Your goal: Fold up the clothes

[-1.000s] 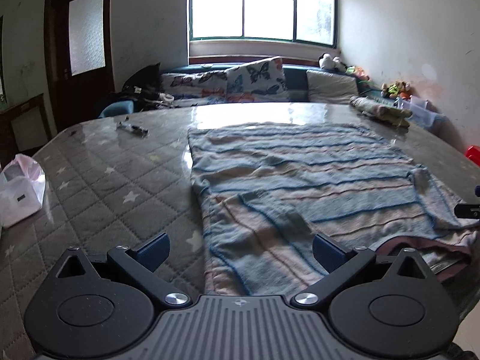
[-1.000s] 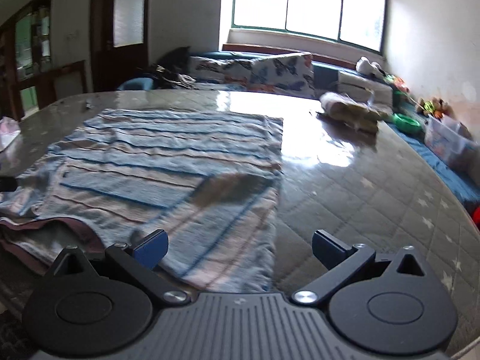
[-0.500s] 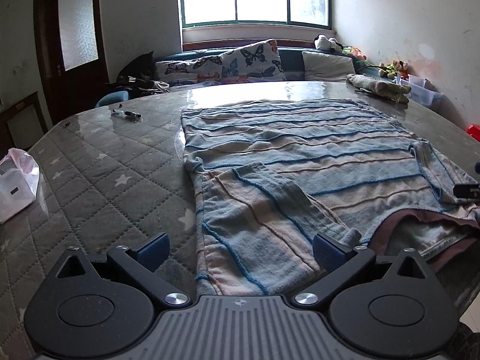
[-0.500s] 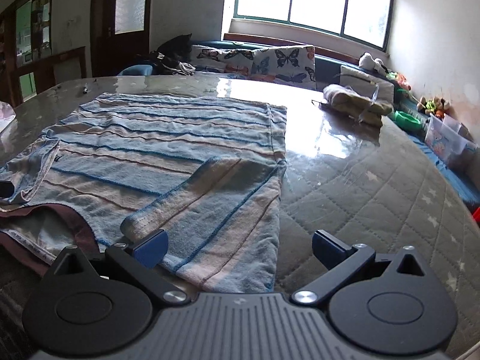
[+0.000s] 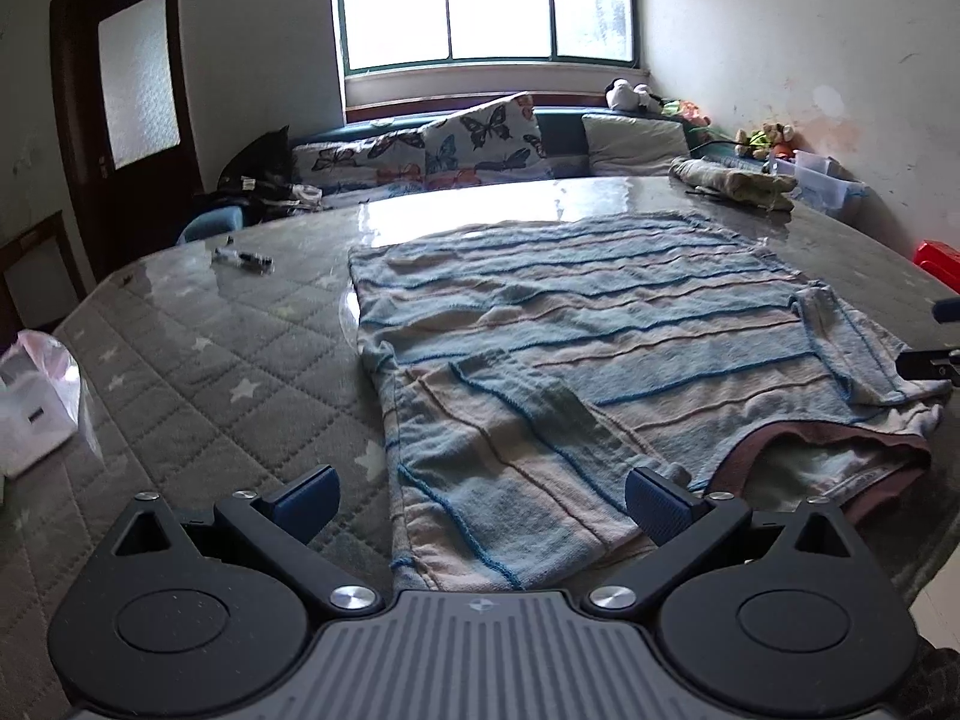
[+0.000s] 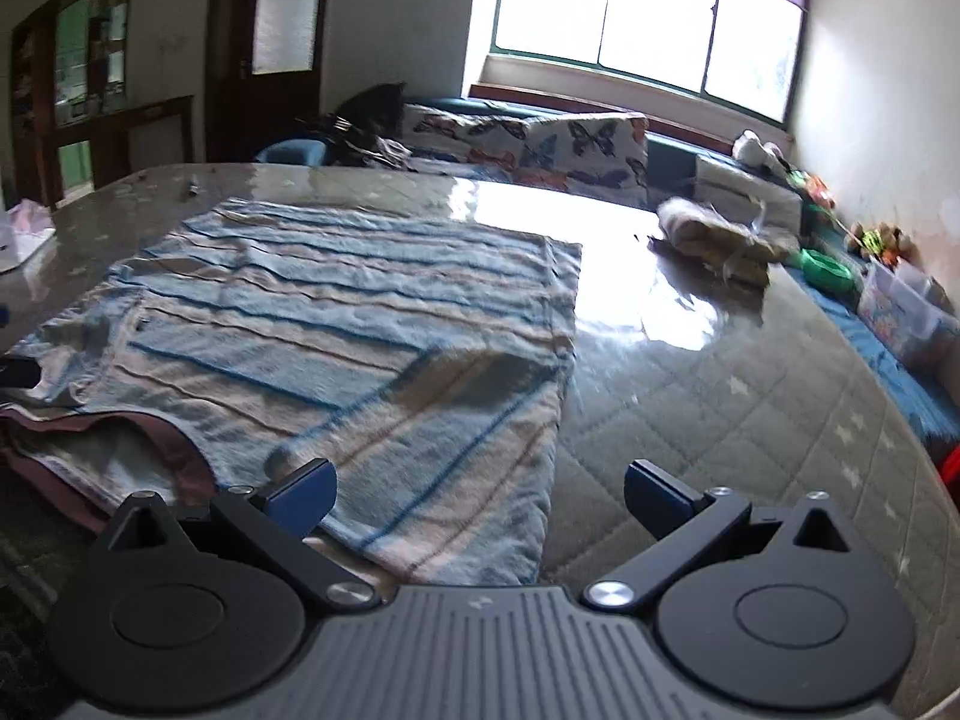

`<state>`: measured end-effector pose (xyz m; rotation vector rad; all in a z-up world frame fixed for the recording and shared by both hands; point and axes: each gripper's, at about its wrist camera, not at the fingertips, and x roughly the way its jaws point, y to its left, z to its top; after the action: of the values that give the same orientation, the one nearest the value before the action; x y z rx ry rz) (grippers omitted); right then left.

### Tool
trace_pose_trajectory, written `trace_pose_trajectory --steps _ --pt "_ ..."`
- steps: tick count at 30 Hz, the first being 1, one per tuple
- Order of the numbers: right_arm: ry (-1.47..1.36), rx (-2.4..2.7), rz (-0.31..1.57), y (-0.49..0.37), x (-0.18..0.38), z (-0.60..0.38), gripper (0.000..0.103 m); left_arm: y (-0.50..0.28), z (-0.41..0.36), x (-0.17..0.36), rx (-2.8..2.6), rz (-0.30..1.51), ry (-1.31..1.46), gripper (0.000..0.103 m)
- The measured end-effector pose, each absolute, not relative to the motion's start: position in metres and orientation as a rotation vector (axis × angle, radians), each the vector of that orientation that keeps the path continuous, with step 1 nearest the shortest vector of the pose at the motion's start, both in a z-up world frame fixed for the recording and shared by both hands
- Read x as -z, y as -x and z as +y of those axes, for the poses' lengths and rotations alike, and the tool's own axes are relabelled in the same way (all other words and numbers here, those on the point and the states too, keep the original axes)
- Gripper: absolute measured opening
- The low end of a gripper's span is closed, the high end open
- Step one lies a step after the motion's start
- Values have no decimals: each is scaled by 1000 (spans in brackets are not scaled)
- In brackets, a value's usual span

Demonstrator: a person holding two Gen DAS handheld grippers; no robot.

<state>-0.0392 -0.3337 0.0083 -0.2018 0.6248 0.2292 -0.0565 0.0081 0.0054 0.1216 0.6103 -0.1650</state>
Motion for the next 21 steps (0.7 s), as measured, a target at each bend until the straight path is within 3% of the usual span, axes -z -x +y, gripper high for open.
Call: trace_pose_trajectory --steps 5,8,13,15,21 --pt "263 -329 600 50 -19 -328 103 74 10 -14 257 586 -201 94" --pt "326 -396 603 63 -24 -323 100 87 8 -15 329 573 -284 82" --pt "404 -451 652 75 -16 -315 87 101 0 -8 435 558 -385 56" --pt "435 -468 665 77 -11 -311 82 104 -6 -3 464 556 -419 50" --pt "486 -510 683 76 -4 -302 75 108 -18 3 535 521 -484 41"
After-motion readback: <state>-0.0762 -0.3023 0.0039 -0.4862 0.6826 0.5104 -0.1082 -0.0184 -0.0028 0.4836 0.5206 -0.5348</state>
